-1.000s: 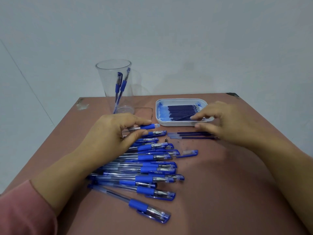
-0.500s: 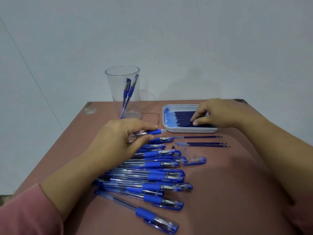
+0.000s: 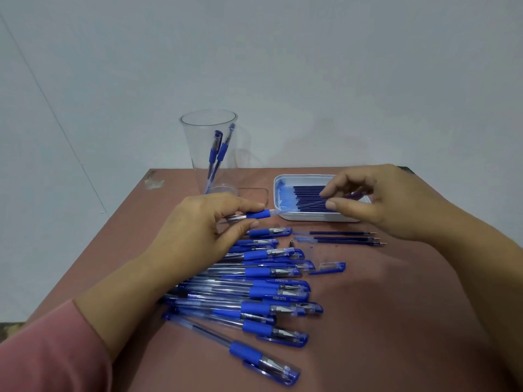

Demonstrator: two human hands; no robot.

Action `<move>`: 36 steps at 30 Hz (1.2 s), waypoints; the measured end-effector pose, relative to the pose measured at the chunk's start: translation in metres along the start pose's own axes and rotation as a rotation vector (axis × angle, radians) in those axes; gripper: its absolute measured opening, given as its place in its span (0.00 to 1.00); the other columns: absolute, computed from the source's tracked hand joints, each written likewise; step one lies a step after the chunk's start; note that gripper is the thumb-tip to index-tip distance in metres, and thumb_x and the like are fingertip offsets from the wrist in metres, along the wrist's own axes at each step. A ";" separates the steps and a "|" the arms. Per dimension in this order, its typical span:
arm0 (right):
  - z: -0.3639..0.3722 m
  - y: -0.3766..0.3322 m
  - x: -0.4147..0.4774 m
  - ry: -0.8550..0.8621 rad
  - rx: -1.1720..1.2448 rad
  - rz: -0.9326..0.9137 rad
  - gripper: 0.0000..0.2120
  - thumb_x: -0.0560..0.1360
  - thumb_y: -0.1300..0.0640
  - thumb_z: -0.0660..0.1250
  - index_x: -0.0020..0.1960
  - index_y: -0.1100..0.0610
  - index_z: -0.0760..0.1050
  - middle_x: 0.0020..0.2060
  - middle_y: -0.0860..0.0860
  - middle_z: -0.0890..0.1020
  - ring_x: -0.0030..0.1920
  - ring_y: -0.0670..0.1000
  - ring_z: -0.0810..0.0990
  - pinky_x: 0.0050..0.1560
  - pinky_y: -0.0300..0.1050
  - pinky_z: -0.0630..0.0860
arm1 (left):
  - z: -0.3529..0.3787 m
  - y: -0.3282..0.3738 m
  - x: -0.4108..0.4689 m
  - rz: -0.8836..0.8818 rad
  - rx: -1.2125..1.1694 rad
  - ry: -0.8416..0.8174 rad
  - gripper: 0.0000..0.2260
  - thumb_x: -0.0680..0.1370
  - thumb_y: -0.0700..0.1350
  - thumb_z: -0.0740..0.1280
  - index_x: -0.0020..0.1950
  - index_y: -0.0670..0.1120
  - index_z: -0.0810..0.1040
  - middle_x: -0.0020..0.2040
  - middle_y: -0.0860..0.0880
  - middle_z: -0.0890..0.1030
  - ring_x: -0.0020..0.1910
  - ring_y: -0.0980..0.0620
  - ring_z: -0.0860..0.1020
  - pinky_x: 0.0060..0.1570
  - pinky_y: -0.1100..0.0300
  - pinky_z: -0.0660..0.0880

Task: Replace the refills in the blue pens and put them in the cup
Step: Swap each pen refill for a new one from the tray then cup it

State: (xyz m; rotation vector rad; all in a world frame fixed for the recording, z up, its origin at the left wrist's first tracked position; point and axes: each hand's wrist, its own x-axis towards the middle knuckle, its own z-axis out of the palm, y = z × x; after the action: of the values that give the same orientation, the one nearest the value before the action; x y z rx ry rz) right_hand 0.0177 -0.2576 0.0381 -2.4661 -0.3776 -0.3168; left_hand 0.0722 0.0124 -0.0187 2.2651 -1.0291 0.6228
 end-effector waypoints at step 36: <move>0.009 -0.004 -0.021 0.114 0.171 0.018 0.06 0.73 0.59 0.70 0.44 0.49 0.82 0.41 0.41 0.83 0.43 0.32 0.78 0.41 0.21 0.68 | -0.006 0.000 0.004 -0.011 -0.179 0.003 0.10 0.74 0.49 0.71 0.55 0.55 0.82 0.43 0.62 0.82 0.41 0.62 0.79 0.39 0.76 0.69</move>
State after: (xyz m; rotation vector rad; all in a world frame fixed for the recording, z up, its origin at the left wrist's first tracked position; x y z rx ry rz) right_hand -0.0019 -0.2531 0.0268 -2.2716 -0.3205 -0.3992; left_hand 0.0735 0.0143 -0.0119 2.1126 -1.0272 0.5083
